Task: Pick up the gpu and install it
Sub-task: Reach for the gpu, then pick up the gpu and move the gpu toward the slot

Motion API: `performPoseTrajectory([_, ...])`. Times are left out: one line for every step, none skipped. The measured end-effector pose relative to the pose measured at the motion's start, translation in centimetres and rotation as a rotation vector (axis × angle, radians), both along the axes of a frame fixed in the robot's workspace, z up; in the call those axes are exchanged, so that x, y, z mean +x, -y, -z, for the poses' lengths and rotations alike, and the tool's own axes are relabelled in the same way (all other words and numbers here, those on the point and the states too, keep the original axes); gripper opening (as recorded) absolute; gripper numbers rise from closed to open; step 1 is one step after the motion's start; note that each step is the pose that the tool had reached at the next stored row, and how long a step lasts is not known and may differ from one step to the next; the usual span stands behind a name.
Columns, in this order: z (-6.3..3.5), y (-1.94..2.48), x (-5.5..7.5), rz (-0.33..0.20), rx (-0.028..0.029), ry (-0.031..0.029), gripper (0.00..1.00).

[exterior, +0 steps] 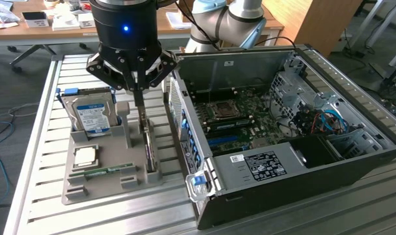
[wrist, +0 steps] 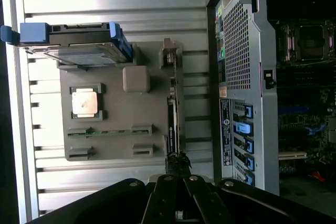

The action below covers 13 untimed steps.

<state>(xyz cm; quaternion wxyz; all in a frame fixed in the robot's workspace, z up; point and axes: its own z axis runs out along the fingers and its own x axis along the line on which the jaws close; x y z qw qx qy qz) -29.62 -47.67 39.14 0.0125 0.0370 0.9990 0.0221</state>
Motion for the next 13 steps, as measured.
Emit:
performPoseTrajectory([0.01,0.04,0.0,0.0,0.0001,0.0001,0.11])
performPoseTrajectory([0.0,0.07,0.0,0.0,0.0,0.0001,0.11])
performPoseTrajectory([0.0,0.1,-0.01,0.0,0.0001,0.0,0.11])
performPoseTrajectory([0.0,0.12,-0.01,0.0,0.0001,0.0001,0.11])
performPoseTrajectory([0.01,0.16,-0.01,0.0,0.0001,0.0001,0.11])
performPoseTrajectory([0.01,0.19,-0.02,0.0,0.0001,0.0001,0.11])
performPoseTrajectory([0.01,0.2,-0.02,0.0,0.0001,0.0001,0.11])
performPoseTrajectory([0.01,0.2,-0.02,0.0,0.0001,0.0001,0.11])
performPoseTrajectory([0.01,0.21,-0.02,0.0,0.0001,0.0,0.11])
performPoseTrajectory([0.01,0.21,-0.02,0.0,0.0001,0.0001,0.11])
performPoseTrajectory([0.01,0.21,-0.02,0.0,0.0001,0.0001,0.11])
performPoseTrajectory([0.0,0.21,-0.02,0.0,0.0,0.0001,0.11])
performPoseTrajectory([0.01,0.21,-0.02,0.0,0.0001,0.0001,0.11])
